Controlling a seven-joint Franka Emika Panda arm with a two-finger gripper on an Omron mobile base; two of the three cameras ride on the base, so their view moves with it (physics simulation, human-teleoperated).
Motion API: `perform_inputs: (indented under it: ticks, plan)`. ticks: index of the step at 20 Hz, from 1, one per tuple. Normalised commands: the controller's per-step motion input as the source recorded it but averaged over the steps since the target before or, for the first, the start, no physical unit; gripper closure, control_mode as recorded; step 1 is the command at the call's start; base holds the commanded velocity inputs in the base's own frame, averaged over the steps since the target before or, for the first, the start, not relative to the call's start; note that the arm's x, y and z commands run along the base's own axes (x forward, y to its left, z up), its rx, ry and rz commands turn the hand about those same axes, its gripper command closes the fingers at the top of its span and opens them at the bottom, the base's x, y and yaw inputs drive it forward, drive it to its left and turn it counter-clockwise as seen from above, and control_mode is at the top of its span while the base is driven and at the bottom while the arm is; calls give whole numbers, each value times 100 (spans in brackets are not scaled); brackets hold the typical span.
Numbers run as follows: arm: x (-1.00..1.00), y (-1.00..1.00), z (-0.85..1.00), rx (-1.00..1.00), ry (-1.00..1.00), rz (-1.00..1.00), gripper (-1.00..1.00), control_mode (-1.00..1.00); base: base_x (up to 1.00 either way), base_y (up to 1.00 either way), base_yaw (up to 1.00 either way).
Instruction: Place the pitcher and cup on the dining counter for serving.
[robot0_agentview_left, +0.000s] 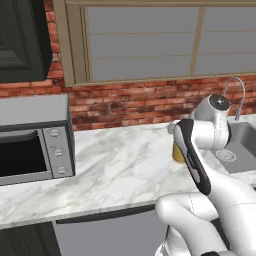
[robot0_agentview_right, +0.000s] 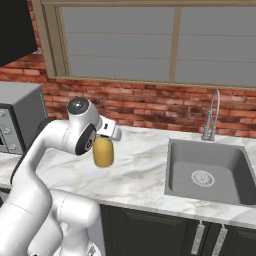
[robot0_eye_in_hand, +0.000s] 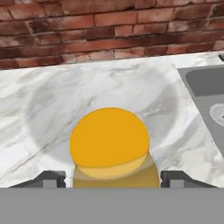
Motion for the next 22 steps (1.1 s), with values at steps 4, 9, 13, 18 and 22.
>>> perform_inputs:
  ticks: [4, 9, 13, 18, 22]
  plan:
    - [-64, 2, 82, -2, -3, 0, 100, -100, 0, 0, 0]
    - [-65, 1, 26, -2, -12, 2, 100, -100, 0, 0, 0]
    - [0, 0, 0, 0, 0, 0, 100, 100, -85, 0, 37]
    - [0, 0, 0, 0, 0, 0, 100, 100, -75, -3, 81]
    - [0, 0, 0, 0, 0, 0, 100, 100, -30, -1, 97]
